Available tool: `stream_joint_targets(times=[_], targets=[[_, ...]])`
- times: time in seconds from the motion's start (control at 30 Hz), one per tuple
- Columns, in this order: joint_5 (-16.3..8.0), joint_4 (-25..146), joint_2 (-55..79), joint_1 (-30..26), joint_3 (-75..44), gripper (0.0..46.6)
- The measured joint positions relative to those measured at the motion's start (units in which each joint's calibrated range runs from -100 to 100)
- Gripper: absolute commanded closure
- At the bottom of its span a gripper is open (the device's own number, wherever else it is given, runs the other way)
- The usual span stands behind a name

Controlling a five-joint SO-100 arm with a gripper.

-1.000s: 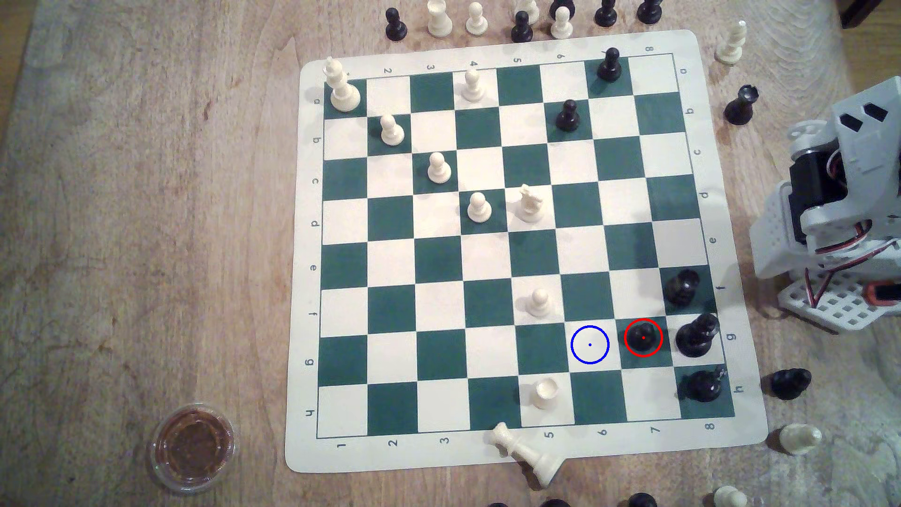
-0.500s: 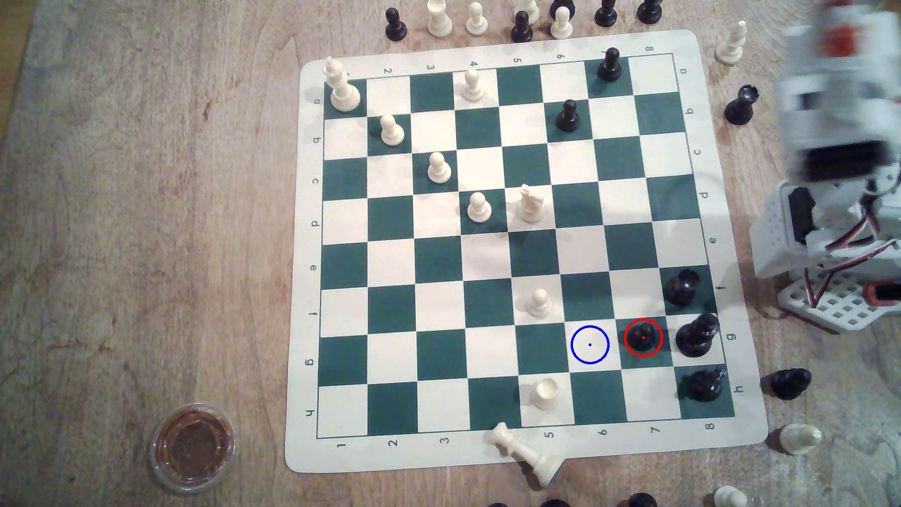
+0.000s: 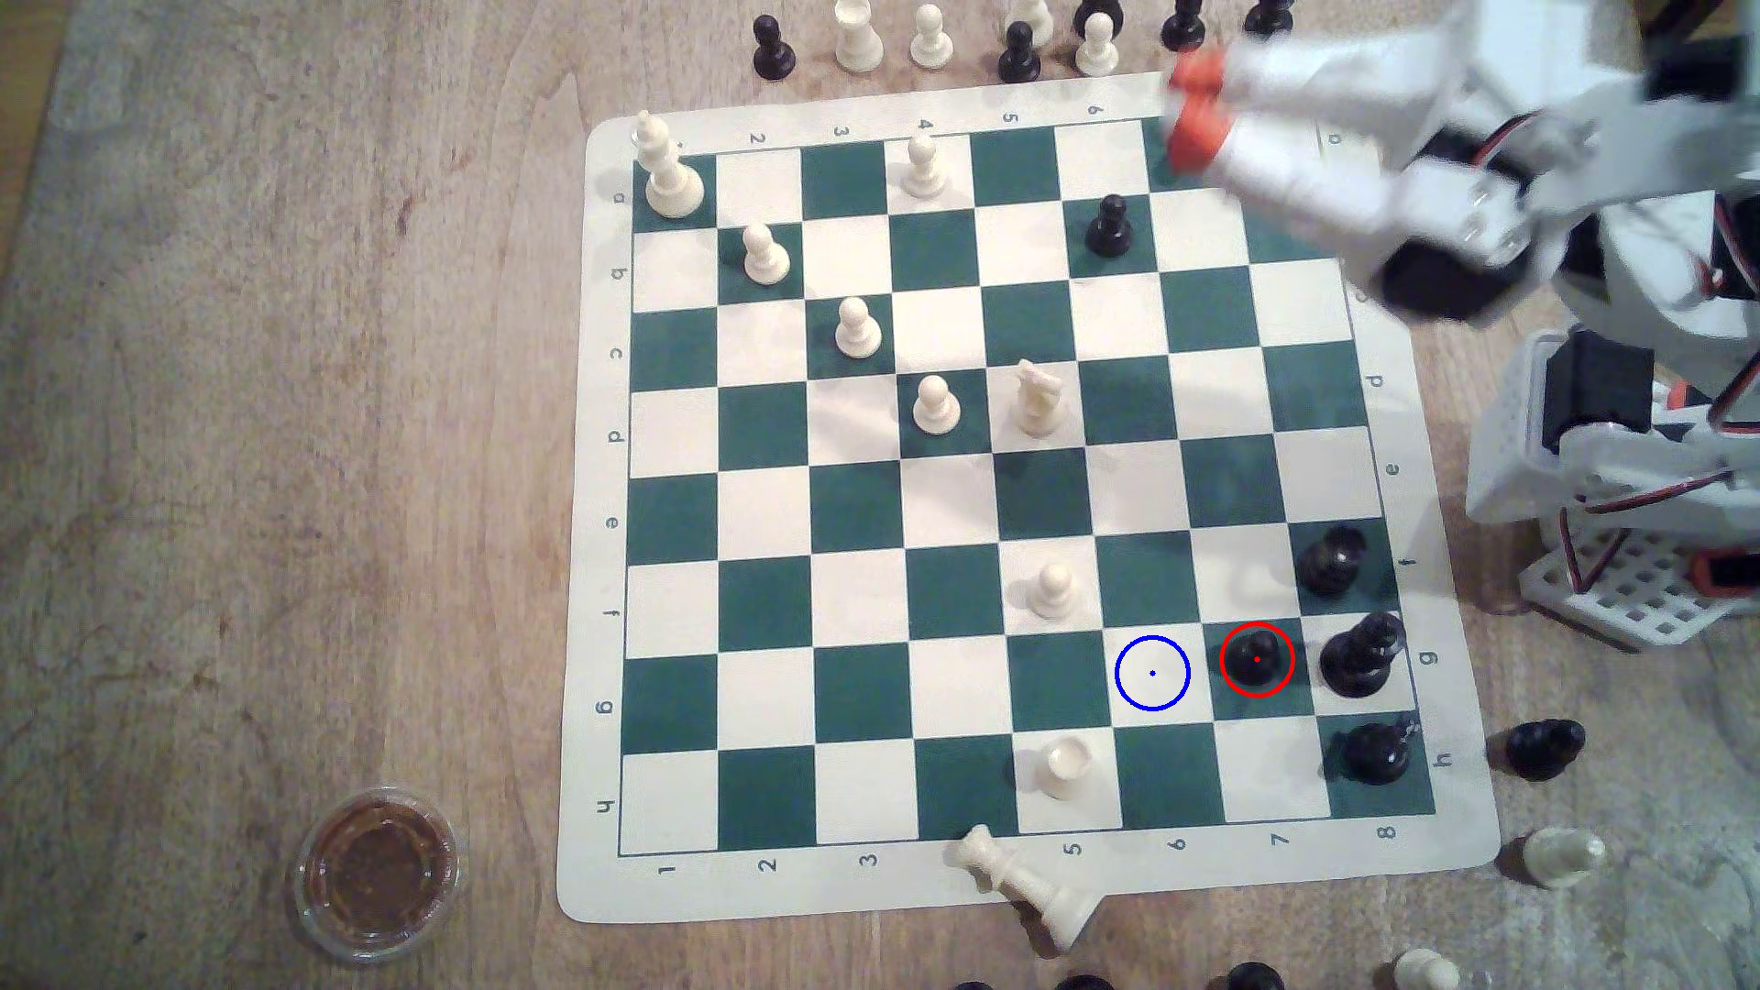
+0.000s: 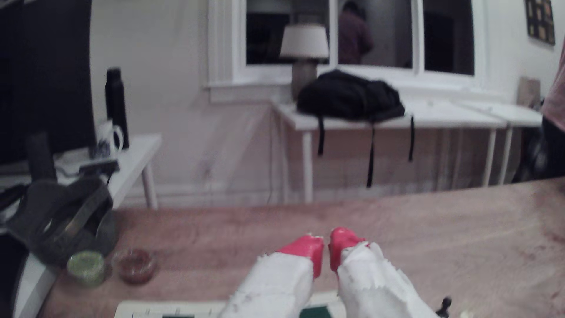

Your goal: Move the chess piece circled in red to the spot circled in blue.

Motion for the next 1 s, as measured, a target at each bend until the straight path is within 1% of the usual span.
stream_joint_targets(times=[0.03, 0.1, 0.17, 0.2, 0.27, 0.37, 0.4, 0.47, 0.5, 0.57, 0.6, 0.7, 0.8, 0.87, 0.9, 0.93, 1.0], targets=[[0.0, 6.0, 0.0, -2.0, -1.4, 46.4], [0.0, 10.3, 0.0, -3.6, -2.9, 46.4], [-0.8, 15.8, 0.0, -5.9, -5.2, 46.4], [-1.6, 21.4, 0.2, -7.4, -7.0, 46.4], [-2.1, 25.6, 1.0, -8.7, -8.6, 46.4], [-3.7, 37.7, 5.6, -13.1, -13.9, 44.8], [-3.8, 40.0, 6.5, -14.0, -14.6, 44.3], [-4.2, 44.5, 7.8, -16.5, -15.3, 45.7], [-4.3, 46.8, 9.0, -17.8, -15.3, 45.4], [-4.3, 48.0, 10.1, -17.3, -15.3, 43.6], [-4.3, 48.6, 10.5, -17.3, -14.9, 41.7], [-4.3, 50.1, 10.6, -18.8, -12.7, 41.5], [-4.3, 50.1, 10.1, -20.9, -7.7, 38.8], [-4.7, 50.1, 11.6, -22.7, -6.7, 35.2], [-4.8, 49.9, 13.0, -23.7, -6.6, 31.4], [-5.1, 48.8, 16.0, -24.9, -6.6, 30.4], [-5.3, 47.6, 18.1, -24.9, -6.6, 29.8]])
